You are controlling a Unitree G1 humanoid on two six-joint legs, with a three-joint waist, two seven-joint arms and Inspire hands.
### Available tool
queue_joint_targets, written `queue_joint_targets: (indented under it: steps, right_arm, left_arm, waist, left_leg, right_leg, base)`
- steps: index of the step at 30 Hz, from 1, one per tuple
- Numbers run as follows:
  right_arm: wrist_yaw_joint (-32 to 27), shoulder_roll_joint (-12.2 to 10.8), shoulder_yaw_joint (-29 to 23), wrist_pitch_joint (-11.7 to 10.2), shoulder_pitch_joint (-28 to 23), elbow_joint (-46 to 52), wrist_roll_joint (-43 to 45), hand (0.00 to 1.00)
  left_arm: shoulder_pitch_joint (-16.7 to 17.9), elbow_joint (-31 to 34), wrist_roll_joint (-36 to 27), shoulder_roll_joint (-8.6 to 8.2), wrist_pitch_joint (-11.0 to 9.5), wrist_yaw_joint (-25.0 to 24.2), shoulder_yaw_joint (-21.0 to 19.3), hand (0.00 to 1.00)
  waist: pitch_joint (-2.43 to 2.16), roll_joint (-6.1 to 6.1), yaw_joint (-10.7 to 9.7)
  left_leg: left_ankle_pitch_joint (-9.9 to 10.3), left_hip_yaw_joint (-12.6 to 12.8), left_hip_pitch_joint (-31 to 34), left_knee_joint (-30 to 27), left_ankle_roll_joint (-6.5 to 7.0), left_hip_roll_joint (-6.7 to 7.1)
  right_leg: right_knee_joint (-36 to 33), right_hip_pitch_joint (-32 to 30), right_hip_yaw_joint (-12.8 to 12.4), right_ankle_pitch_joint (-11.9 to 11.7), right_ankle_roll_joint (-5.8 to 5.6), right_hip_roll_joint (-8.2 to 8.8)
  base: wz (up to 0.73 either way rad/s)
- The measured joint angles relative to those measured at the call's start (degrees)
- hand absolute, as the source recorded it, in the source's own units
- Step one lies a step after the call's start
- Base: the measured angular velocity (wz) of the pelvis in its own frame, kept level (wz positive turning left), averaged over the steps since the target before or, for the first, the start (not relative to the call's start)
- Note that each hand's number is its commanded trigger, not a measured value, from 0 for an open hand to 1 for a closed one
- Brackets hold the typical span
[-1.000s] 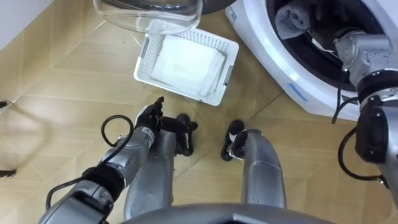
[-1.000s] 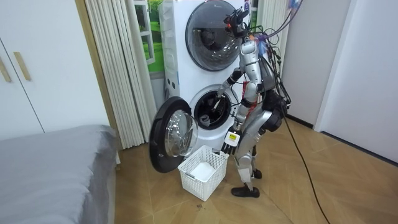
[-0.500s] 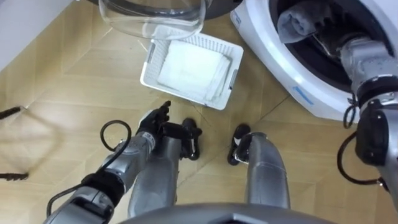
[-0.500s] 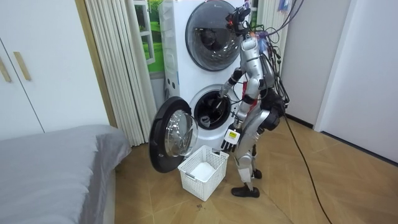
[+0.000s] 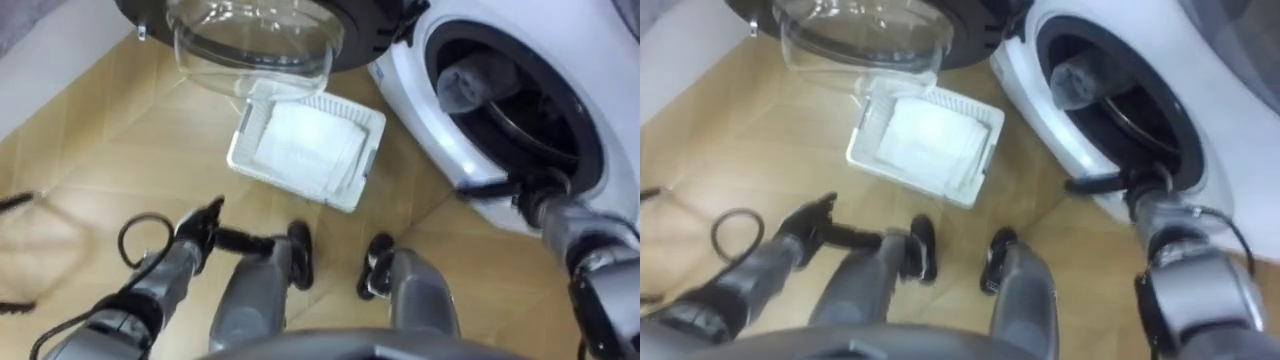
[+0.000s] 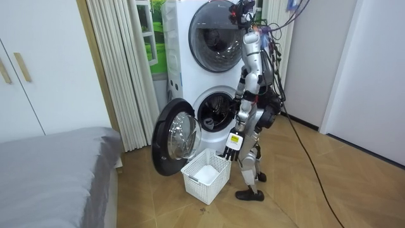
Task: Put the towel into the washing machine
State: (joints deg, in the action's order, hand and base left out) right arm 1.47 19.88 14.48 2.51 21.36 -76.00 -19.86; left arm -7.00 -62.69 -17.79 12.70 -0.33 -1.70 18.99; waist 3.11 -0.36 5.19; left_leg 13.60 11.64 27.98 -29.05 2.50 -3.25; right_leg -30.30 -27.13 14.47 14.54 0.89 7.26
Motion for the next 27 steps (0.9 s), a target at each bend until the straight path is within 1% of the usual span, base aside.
queue_joint_targets:
  steps: [1,2,3,5,8,10,11,12,14,15,16,18,20,21,22,24,25,26,27]
  right_arm:
    - [0.0,-0.83,0.63,-0.04,-1.13,0.12,2.07,0.0]
    - [0.01,-1.7,1.17,-0.26,-2.76,0.32,4.19,0.0]
    - [0.07,-2.1,1.28,-0.24,-3.77,0.46,4.9,0.0]
    - [0.19,-3.69,1.72,-0.18,-7.51,0.42,5.21,0.0]
    - [0.72,-4.63,1.72,-0.23,-11.01,-0.04,5.42,0.0]
    - [1.17,-5.09,1.72,-0.13,-12.6,0.0,5.68,0.0]
    - [1.3,-5.49,1.58,-0.11,-13.22,0.08,6.0,0.0]
    - [1.3,-5.78,1.41,-0.11,-13.4,0.07,6.35,0.0]
    - [1.29,-6.9,0.42,-0.17,-14.6,0.06,6.34,0.0]
    - [1.46,-7.66,0.41,-0.27,-15.63,0.17,6.35,0.0]
    - [2.15,-8.14,0.25,-0.39,-16.54,0.39,6.3,0.0]
    - [3.21,-8.23,-0.45,-0.52,-17.66,0.62,5.9,0.0]
    - [4.26,-8.31,-1.9,-0.52,-18.9,0.69,5.81,0.0]
    - [4.75,-8.31,-2.36,-0.52,-19.49,0.8,5.61,0.0]
    - [4.85,-8.31,-2.4,-0.51,-19.75,0.85,5.46,0.0]
    - [4.96,-8.35,-2.98,-0.5,-20.54,1.39,5.15,0.0]
    - [5.0,-8.41,-3.36,-0.46,-21.03,1.94,5.26,0.0]
    - [5.15,-8.42,-3.61,-0.47,-21.34,2.13,5.82,0.0]
    - [5.32,-8.44,-3.98,-0.47,-21.57,2.16,6.03,0.0]
  left_arm:
    - [0.07,-0.96,0.04,0.0,0.0,0.08,-0.87,0.0]
    - [0.42,-1.53,0.17,0.01,-0.01,0.24,-0.9,0.0]
    - [0.86,-1.66,0.7,0.01,0.01,0.3,-0.89,0.0]
    - [3.3,-1.65,1.8,0.0,0.01,0.93,-1.56,0.0]
    - [5.67,-1.66,2.8,-0.13,0.0,1.58,-4.41,0.0]
    - [6.93,-1.6,3.47,-0.13,-0.02,2.27,-5.86,0.0]
    - [7.6,-1.55,4.44,-0.14,-0.01,2.69,-6.55,0.0]
    - [7.9,-1.52,4.98,-0.18,-0.01,2.74,-7.06,0.0]
    - [9.28,-1.44,6.2,-0.35,-0.05,2.8,-8.42,0.0]
    - [10.53,-1.35,6.88,-0.44,-0.25,2.87,-9.23,0.0]
    - [11.43,-1.35,7.71,-0.45,-0.57,3.13,-10.02,0.0]
    - [12.17,-1.27,9.68,-0.58,-0.62,3.87,-11.33,0.0]
    - [13.17,-1.27,12.49,-0.59,-0.57,4.94,-13.48,0.0]
    - [13.49,-1.28,13.2,-0.61,-0.48,5.35,-14.34,0.0]
    - [13.87,-1.29,13.54,-0.61,-0.43,5.49,-14.56,0.0]
    - [14.49,-1.29,13.64,-0.62,-0.04,5.79,-14.75,0.0]
    - [14.99,-1.31,13.91,-0.66,0.29,5.8,-15.22,0.0]
    - [15.36,-1.37,15.38,-1.03,0.5,5.81,-16.77,0.0]
    - [15.37,-1.38,16.06,-1.14,0.63,5.83,-17.29,0.0]
  waist:
    - [-0.08,0.13,-0.03]
    - [-0.29,0.38,-0.18]
    - [-0.47,0.49,-0.17]
    - [-1.87,0.69,-0.22]
    - [-2.14,0.76,-0.47]
    - [-2.41,0.45,-0.48]
    - [-2.62,0.21,-0.6]
    - [-2.63,0.08,-0.77]
    - [-2.63,-0.3,-1.66]
    - [-2.79,-0.61,-1.91]
    - [-2.77,-0.88,-2.03]
    - [-2.91,-1.3,-2.45]
    - [-2.85,-2.03,-2.58]
    - [-2.92,-2.37,-2.67]
    - [-2.99,-2.49,-2.79]
    - [-2.91,-2.62,-3.13]
    - [-2.9,-2.62,-3.13]
    - [-2.7,-2.49,-3.2]
    - [-2.67,-2.41,-3.34]
  left_leg:
    - [0.08,-0.16,-1.33,1.12,-0.13,-0.15]
    - [-0.04,-0.3,-2.89,2.24,-0.33,-0.17]
    - [-0.1,-0.38,-3.75,2.89,-0.42,-0.1]
    - [-0.46,-0.4,-7.16,5.33,-0.87,-0.02]
    - [-0.66,-0.45,-11.09,6.9,-1.2,0.08]
    - [-0.86,-0.5,-12.84,8.33,-1.54,0.23]
    - [-1.0,-0.71,-13.64,8.92,-1.74,0.34]
    - [-1.05,-0.77,-14.14,9.26,-1.8,0.4]
    - [-1.22,-1.01,-16.82,10.77,-2.0,0.61]
    - [-1.28,-1.03,-19.09,11.89,-2.12,0.73]
    - [-1.28,-1.02,-20.72,12.64,-2.13,0.79]
    - [-1.28,-1.09,-22.42,13.36,-2.14,0.98]
    - [-1.28,-1.14,-24.94,14.75,-2.16,1.26]
    - [-1.27,-1.23,-25.94,15.25,-2.16,1.37]
    - [-1.27,-1.23,-26.39,15.53,-2.16,1.43]
    - [-1.27,-1.23,-27.32,15.75,-2.17,1.47]
    - [-1.27,-1.24,-28.1,16.09,-2.16,1.52]
    - [-1.27,-1.24,-29.5,16.89,-2.17,1.59]
    - [-1.27,-1.24,-30.11,17.2,-2.17,1.63]
  right_leg:
    - [1.35,1.48,0.2,-0.41,0.11,-0.51]
    - [3.06,3.4,0.69,-0.89,0.17,-0.95]
    - [3.97,4.43,0.64,-1.12,0.14,-1.26]
    - [6.92,7.97,0.65,-1.68,0.02,-1.82]
    - [9.36,12.28,1.25,-1.78,-0.09,-2.23]
    - [10.2,14.0,1.29,-1.76,-0.12,-2.36]
    - [10.75,14.77,1.3,-1.76,-0.12,-2.4]
    - [10.92,15.24,1.36,-1.75,-0.14,-2.44]
    - [12.66,18.17,1.61,-1.79,-0.24,-2.77]
    - [14.13,20.54,1.96,-1.88,-0.42,-2.95]
    - [15.65,22.67,2.06,-1.99,-0.59,-3.21]
    - [17.32,24.85,1.98,-2.15,-0.85,-3.41]
    - [18.88,27.16,1.91,-2.28,-1.11,-3.55]
    - [19.46,28.13,1.92,-2.33,-1.25,-3.58]
    - [19.71,28.51,1.92,-2.38,-1.32,-3.6]
    - [19.72,29.35,1.84,-2.46,-1.46,-3.6]
    - [19.74,30.2,1.3,-2.48,-1.48,-3.66]
    - [20.0,31.19,1.07,-2.5,-1.5,-3.74]
    - [20.37,31.59,1.06,-2.53,-1.57,-3.77]
  base:
    - [-0.05]
    - [0.0]
    - [-0.04]
    - [-0.05]
    - [0.04]
    - [0.03]
    - [0.0]
    - [0.07]
    - [0.08]
    - [0.06]
    - [0.1]
    - [0.09]
    - [-0.02]
    - [-0.06]
    - [-0.04]
    - [-0.03]
    - [-0.13]
    - [-0.13]
    - [-0.07]
